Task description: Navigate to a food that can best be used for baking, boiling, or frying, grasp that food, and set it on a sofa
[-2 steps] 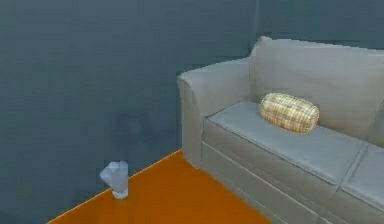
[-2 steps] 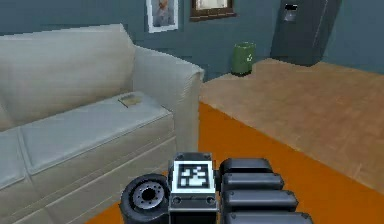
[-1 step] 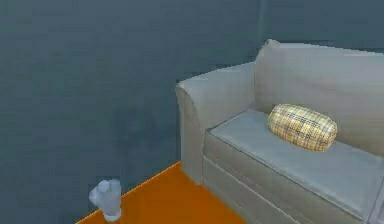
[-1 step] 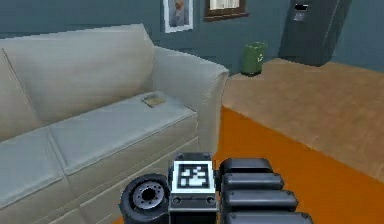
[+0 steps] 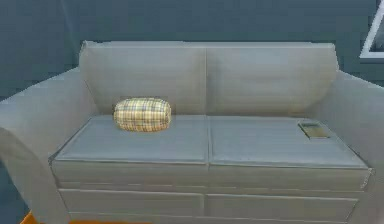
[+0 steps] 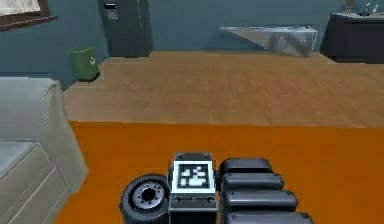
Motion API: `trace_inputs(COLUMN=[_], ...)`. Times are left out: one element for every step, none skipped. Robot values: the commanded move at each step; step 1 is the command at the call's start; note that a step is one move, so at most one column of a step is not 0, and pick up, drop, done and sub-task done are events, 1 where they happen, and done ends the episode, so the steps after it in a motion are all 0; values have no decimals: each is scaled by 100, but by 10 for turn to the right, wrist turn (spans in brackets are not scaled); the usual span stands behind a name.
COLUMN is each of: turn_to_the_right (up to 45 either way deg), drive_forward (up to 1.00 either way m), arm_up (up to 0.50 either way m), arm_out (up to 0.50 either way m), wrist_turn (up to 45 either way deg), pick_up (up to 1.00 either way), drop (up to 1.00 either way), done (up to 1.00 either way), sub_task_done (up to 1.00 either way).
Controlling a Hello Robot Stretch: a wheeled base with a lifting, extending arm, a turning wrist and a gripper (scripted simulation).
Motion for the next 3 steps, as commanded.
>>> trace_inputs(turn_to_the_right=[450, 90, 0], drive_forward=[0, 0, 10], arm_up=[0, 0, 0], arm_out=[0, 0, 0], wrist_turn=[0, 0, 0], pick_up=[0, 0, 0], drop=[0, 0, 0], done=[0, 0, 0], sub_task_done=[0, 0, 0])
